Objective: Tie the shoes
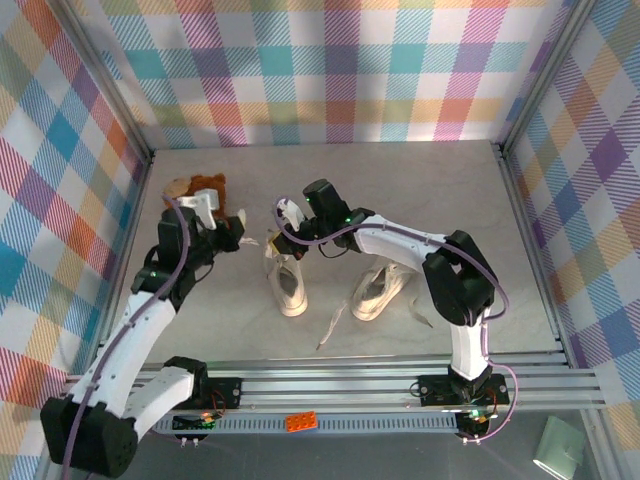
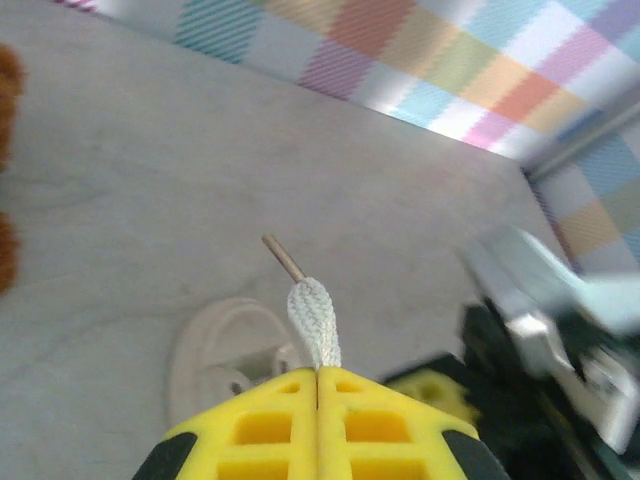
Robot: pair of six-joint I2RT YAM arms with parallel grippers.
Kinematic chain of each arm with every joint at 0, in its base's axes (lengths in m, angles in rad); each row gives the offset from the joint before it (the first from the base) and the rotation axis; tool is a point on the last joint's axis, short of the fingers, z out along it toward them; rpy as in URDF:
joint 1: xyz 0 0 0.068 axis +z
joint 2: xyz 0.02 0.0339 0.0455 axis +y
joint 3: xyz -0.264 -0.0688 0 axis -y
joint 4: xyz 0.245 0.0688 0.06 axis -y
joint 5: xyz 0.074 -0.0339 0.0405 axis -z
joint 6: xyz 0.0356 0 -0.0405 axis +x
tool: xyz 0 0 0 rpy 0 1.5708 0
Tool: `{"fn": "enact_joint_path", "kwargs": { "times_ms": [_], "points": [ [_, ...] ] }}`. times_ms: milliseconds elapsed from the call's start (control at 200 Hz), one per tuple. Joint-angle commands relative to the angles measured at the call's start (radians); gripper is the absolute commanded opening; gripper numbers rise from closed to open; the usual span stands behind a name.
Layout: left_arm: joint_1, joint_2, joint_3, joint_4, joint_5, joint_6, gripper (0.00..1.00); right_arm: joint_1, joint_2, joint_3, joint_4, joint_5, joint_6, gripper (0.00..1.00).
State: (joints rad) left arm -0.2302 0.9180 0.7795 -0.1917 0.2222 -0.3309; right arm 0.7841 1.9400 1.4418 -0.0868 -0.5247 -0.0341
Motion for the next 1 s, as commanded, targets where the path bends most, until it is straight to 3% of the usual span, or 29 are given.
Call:
{"fn": "enact_joint_path", "kwargs": {
  "times_ms": [0,205,475,595,850,995],
  "points": [
    [-0.11,-0.057,-0.076,0.084,-0.079,0.049,0.0,-0.013,0.017,0.015,-0.021,-0.027,0.054,0.0],
    [-0.339,-0.113,-0.172,0.191,-0.238,0.081,0.0,-0.034,0.021,0.006,0.009,-0.042,0.107,0.0],
    [-0.585,0.077,-0.146,0.288,-0.363,0.171,0.0,-0.045,0.038,0.028,-0.016,-0.092,0.096,0.0],
    [-0.636,0.186,-0.153,0.362,-0.396,0.206,0.0,-0.049,0.053,0.059,-0.057,-0.124,0.071,0.0],
    [-0.658,0.366,-0.143,0.491,-0.423,0.256,0.0,-0.058,0.07,0.088,-0.096,-0.153,0.037,0.0],
    [-0.658,0.36,-0.103,0.437,-0.453,0.266,0.42,-0.062,0.069,0.08,-0.081,-0.149,0.039,0.0]
  ]
}}
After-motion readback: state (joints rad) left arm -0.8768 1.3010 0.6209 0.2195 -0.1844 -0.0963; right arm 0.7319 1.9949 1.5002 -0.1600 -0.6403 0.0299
